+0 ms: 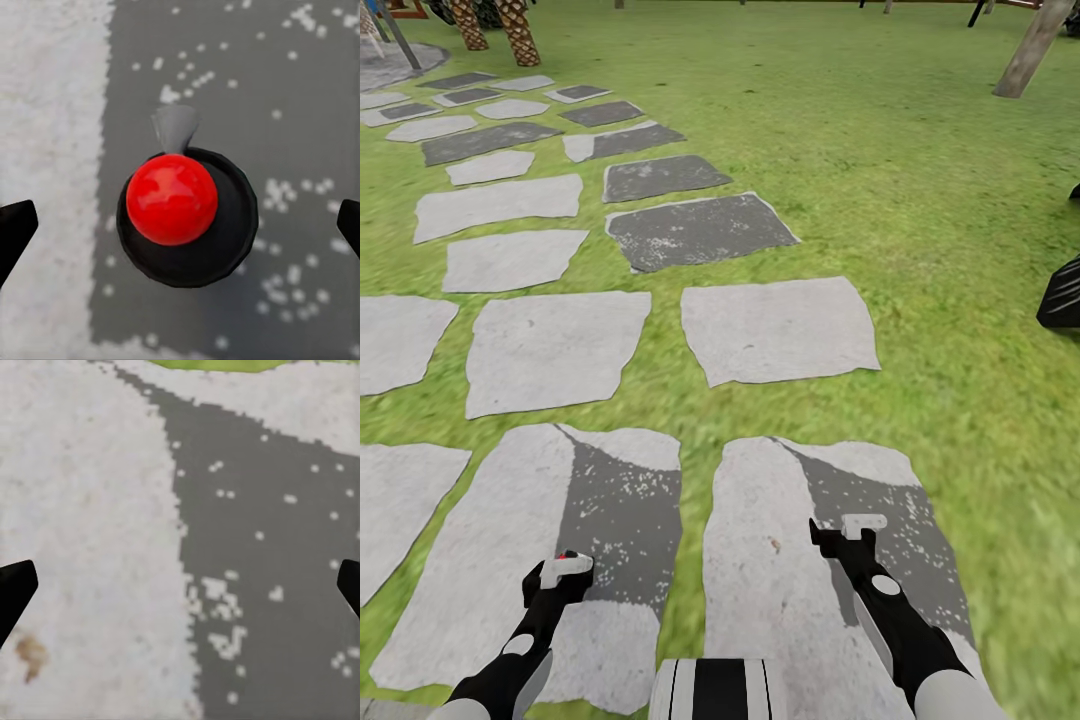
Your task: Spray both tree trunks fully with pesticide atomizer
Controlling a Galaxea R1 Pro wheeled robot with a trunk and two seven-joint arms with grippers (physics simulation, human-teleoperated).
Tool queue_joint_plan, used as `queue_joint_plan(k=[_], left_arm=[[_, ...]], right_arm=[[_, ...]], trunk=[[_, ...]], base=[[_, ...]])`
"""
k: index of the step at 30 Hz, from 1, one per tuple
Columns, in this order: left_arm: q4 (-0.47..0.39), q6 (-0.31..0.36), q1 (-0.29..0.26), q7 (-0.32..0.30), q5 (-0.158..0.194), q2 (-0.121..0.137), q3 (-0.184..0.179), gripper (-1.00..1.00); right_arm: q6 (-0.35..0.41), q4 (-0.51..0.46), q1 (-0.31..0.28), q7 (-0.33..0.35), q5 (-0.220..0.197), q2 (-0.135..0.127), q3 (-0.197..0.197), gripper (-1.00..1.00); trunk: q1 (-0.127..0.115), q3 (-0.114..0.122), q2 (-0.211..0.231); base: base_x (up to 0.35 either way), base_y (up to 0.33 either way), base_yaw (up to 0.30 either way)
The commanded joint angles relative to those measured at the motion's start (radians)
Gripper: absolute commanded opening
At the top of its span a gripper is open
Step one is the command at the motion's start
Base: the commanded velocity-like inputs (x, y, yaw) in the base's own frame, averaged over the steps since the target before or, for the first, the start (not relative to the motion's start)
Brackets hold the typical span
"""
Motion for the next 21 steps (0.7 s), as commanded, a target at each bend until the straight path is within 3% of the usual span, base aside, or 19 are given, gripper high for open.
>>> queue_joint_plan(k=[1,11,12,21], left_arm=[[0.000,0.000,0.000,0.000,0.000,0.000,0.001,1.00],[-0.003,-0.001,0.000,0.001,0.007,0.000,0.003,1.00],[-0.003,-0.001,0.000,0.001,0.008,0.000,0.003,-1.00],[-0.002,-0.001,0.000,0.001,0.009,0.000,0.006,-1.00]], right_arm=[[0.000,0.000,0.000,0.000,0.000,0.000,0.000,1.00],[0.000,0.001,0.000,0.000,0.000,0.000,0.000,1.00],[0.000,0.001,0.000,0.000,0.000,0.000,0.000,1.00],[0.000,0.012,0.000,0.000,0.000,0.000,-0.001,1.00]], trunk=[[0.000,0.000,0.000],[0.000,0.000,0.000],[0.000,0.000,0.000],[0.000,0.000,0.000]], base=[[0.000,0.000,0.024],[0.000,0.000,0.014],[0.000,0.000,0.012],[0.000,0.000,0.002]])
